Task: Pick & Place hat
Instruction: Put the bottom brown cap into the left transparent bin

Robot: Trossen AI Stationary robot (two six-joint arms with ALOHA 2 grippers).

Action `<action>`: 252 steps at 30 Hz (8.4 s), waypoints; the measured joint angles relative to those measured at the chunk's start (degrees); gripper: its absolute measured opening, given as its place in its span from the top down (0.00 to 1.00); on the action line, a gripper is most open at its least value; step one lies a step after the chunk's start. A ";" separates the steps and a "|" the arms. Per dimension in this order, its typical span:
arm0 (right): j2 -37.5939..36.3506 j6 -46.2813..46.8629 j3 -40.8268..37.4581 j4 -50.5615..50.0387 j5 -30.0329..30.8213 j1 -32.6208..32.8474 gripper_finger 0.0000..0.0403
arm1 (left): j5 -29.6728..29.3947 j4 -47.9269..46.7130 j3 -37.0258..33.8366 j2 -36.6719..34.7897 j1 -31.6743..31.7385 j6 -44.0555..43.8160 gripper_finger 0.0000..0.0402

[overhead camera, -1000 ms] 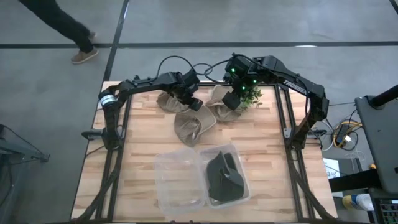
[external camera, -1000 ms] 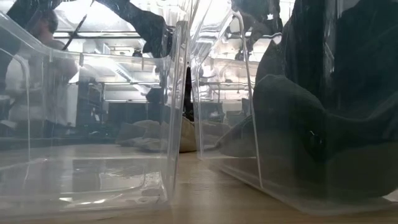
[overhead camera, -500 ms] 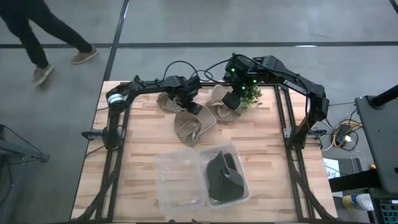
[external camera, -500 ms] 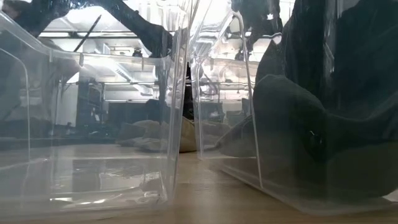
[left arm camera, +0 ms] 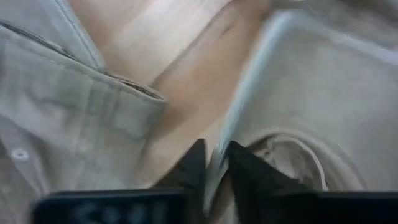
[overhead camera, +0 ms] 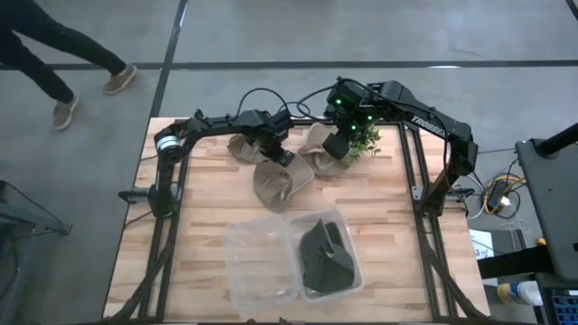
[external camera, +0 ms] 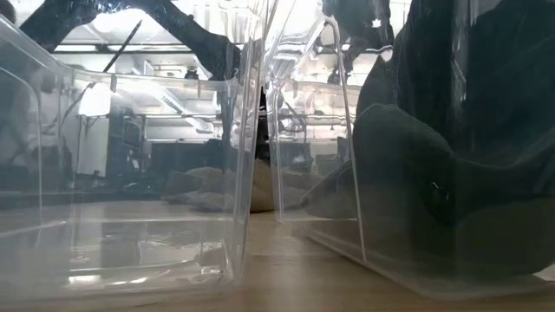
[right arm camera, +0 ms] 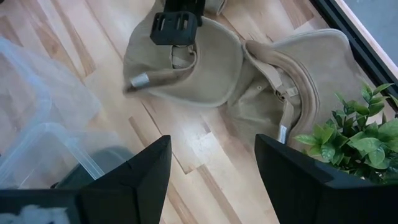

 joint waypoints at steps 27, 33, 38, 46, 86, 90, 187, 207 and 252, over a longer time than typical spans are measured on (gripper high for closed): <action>0.36 0.96 -0.02 8.57 2.95 -0.04 0.44 | 1.83 -17.62 12.92 -11.93 -0.41 2.36 0.99; -0.50 2.17 0.72 14.57 3.91 -0.22 0.44 | 0.44 -16.25 13.46 -18.48 -0.43 0.77 0.99; -1.36 4.34 1.09 19.64 5.92 -0.24 0.44 | -3.42 -13.60 13.42 -24.56 -0.37 -0.44 0.99; -2.47 7.26 1.16 28.18 8.11 -0.44 0.44 | -9.44 -9.14 13.40 -33.01 -0.35 -0.80 0.99; -3.89 20.46 0.42 38.27 7.47 0.37 0.81 | -9.10 -2.29 13.14 -38.64 -1.92 -1.16 0.99; -3.87 19.76 0.39 38.03 7.76 0.11 0.95 | -8.88 -1.95 13.16 -38.81 -1.94 -0.03 0.99; 16.91 51.33 -3.07 36.46 -2.71 30.39 0.97 | -21.28 11.38 29.05 -43.14 1.54 20.85 0.62; 31.35 41.29 18.69 18.73 -2.97 29.83 0.97 | -20.86 10.80 29.03 -42.66 1.51 21.07 0.62; 35.17 40.50 22.99 13.86 -13.42 28.34 0.89 | -20.84 4.60 26.23 -42.40 1.55 21.73 0.62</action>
